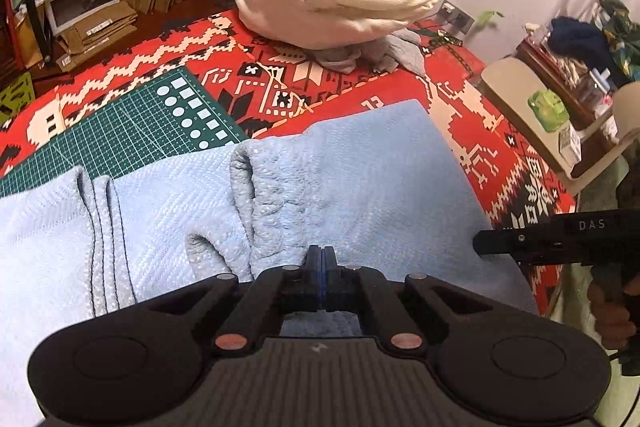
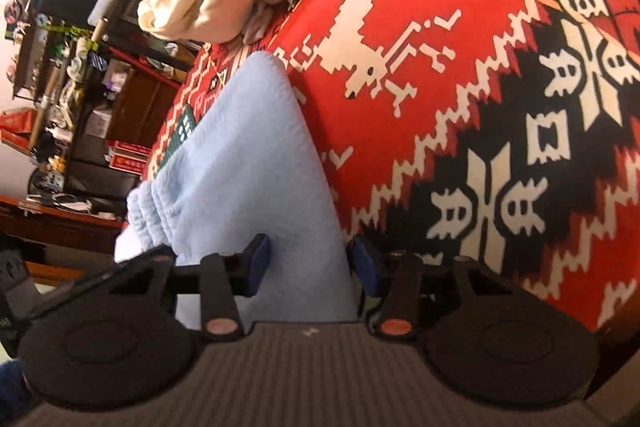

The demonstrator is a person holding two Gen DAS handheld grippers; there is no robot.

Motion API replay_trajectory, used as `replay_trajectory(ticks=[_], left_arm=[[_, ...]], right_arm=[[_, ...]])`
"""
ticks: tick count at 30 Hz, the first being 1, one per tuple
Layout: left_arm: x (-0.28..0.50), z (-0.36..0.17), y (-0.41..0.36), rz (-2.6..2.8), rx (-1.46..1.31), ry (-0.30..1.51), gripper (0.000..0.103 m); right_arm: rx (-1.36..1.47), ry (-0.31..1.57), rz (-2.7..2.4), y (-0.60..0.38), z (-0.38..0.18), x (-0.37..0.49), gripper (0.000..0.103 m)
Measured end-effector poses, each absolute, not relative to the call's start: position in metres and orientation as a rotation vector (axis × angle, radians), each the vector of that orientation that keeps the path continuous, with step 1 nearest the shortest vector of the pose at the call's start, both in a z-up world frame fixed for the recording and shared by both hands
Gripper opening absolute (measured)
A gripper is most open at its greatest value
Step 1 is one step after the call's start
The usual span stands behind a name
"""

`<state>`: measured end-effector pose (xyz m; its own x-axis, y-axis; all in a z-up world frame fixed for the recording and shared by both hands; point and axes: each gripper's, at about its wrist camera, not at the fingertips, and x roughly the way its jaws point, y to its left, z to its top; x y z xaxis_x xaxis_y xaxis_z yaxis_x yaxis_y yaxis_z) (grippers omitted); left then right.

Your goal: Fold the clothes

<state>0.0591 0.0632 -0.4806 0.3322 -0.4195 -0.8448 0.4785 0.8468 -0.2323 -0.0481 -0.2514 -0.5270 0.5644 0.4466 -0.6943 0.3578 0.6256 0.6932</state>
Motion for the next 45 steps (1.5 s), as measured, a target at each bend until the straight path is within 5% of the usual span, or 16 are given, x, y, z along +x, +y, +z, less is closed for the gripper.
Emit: replay_trajectory(ticks=[5, 14, 24, 29, 37, 42, 45], left_arm=[[0.059, -0.476, 0.064, -0.539, 0.019, 1.098, 0.003], [0.045, -0.452, 0.112, -0.447, -0.208, 1.106, 0.003], [0.032, -0.421, 0.25, -0.429, -0.4, 1.078, 0.003], [0.021, -0.417, 0.357, -0.298, -0.469, 1.05, 0.003], [-0.011, -0.439, 0.485, -0.051, -0.626, 1.043, 0.003], [-0.009, -0.445, 0.489, -0.085, -0.675, 1.046, 0.013], [0.005, -0.447, 0.477, -0.157, -0.686, 1.046, 0.029]], right_arm=[[0.894, 1.043, 0.06, -0.24, -0.512, -0.036, 0.019], [0.799, 0.986, 0.124, -0.184, -0.398, -0.022, 0.016], [0.518, 1.021, 0.139, 0.023, -0.286, 0.014, 0.016], [0.422, 1.076, 0.162, 0.159, -0.299, 0.05, 0.016], [0.403, 1.258, 0.16, 0.291, -0.42, 0.099, 0.014], [0.423, 1.244, 0.224, 0.289, -0.425, 0.092, 0.023], [0.445, 1.201, 0.28, 0.265, -0.401, 0.087, 0.031]])
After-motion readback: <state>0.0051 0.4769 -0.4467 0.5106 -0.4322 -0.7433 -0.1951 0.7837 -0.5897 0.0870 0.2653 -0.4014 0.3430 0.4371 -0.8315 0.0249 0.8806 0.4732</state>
